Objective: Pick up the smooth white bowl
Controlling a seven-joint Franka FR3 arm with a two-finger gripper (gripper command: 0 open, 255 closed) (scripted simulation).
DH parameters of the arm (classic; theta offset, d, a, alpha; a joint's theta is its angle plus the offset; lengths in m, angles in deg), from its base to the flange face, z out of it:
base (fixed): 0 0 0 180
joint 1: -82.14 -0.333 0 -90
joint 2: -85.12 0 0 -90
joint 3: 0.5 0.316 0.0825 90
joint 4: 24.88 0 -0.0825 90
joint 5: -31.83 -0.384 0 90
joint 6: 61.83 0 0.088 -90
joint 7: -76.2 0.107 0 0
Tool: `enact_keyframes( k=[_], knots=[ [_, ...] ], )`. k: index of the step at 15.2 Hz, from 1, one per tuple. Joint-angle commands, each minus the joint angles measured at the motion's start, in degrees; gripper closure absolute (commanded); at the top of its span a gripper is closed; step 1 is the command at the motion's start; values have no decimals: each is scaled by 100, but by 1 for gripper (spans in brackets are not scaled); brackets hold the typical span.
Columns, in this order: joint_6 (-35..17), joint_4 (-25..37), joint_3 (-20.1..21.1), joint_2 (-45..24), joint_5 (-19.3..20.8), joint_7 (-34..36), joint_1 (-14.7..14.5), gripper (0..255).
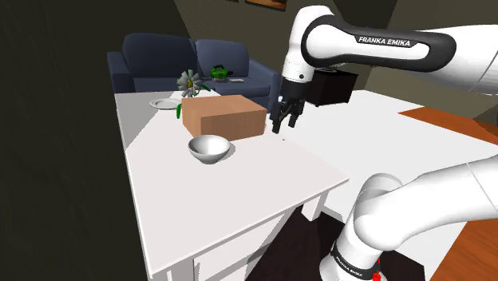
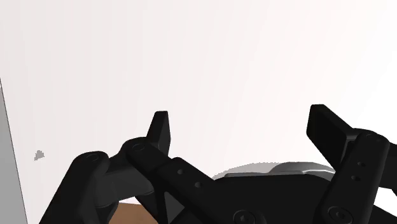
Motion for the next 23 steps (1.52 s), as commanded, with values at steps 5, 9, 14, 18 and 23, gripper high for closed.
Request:
enact_keyframes(
  k=[5, 9, 14, 18, 23],
  knots=[
    [-510, 351, 18, -859, -75, 48, -55, 0],
    [-916, 823, 30, -1735, -150, 83, -105, 0],
    [-1266, 1581, 40, -2841, -245, 111, -157, 0],
    [-1417, 2326, 49, -3735, -322, 127, -186, 0],
    [-1674, 2517, 56, -4182, -363, 124, -194, 0]
  ],
)
